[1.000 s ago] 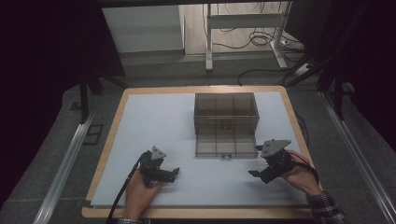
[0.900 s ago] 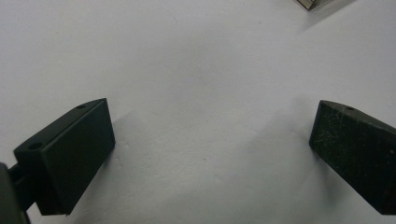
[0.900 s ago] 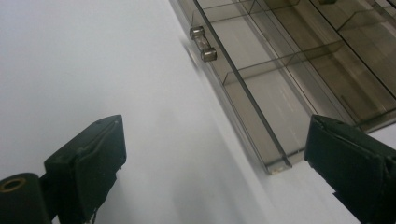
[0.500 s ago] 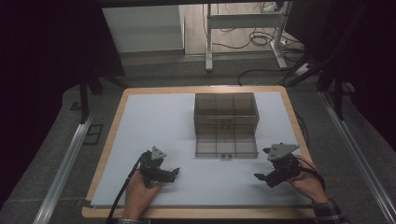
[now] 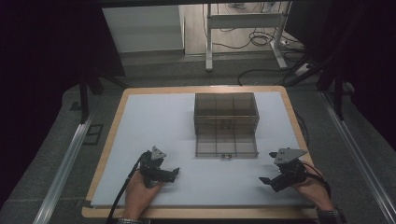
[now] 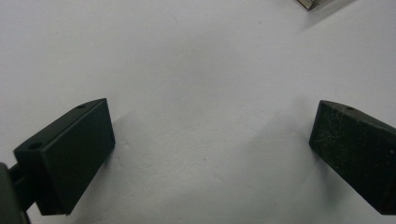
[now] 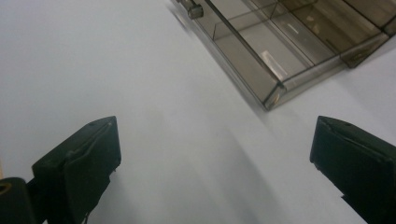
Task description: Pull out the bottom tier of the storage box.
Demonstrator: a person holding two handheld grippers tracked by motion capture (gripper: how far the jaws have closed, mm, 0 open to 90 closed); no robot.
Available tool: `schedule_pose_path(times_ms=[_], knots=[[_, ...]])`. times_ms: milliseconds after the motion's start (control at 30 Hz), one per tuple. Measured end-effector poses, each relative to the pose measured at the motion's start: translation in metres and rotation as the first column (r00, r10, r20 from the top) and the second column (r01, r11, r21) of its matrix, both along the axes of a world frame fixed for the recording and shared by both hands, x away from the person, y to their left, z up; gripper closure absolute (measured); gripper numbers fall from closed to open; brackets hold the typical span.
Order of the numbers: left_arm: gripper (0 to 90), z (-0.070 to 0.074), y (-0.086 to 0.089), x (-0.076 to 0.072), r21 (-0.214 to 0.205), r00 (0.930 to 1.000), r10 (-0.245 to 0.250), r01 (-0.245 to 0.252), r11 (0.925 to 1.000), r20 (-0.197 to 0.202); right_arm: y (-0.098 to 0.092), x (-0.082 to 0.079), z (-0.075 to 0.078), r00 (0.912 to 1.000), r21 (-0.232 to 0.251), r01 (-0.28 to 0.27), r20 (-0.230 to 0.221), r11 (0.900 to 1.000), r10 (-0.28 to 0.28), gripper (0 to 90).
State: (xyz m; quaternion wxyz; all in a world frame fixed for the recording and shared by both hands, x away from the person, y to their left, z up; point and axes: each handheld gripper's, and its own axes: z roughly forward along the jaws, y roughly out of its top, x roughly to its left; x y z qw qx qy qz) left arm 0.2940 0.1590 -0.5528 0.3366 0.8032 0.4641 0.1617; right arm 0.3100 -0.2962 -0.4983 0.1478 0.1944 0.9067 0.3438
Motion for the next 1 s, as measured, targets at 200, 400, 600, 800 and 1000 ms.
schedule_pose_path(times_ms=[200, 400, 600, 800, 1000], knots=[[0.0, 0.000, 0.000, 0.000, 0.000, 1.0000, 0.000, 0.000, 1.0000, 0.000, -0.008, -0.004, -0.007, 0.9997, 0.009, 0.021, -0.011, 0.9997, -0.020, 1.6], [0.0, 0.000, 0.000, 0.000, 0.001, 1.0000, 0.000, 0.000, 1.0000, 0.000, -0.015, -0.008, -0.014, 0.9988, 0.012, 0.041, -0.026, 0.9991, -0.041, 1.5], [0.0, 0.000, 0.000, 0.000, 0.001, 1.0000, 0.000, 0.000, 1.0000, 0.001, -0.019, -0.010, -0.021, 0.9979, 0.014, 0.052, -0.040, 0.9985, -0.052, 1.5], [0.0, 0.000, 0.000, 0.000, 0.001, 1.0000, 0.000, 0.000, 1.0000, 0.000, -0.023, -0.009, -0.030, 0.9954, 0.027, 0.068, -0.070, 0.9973, -0.066, 1.1], [0.0, 0.000, 0.000, 0.000, 0.001, 1.0000, 0.000, 0.000, 1.0000, 0.001, -0.025, -0.008, -0.032, 0.9942, 0.043, 0.073, -0.082, 0.9964, -0.070, 0.8]])
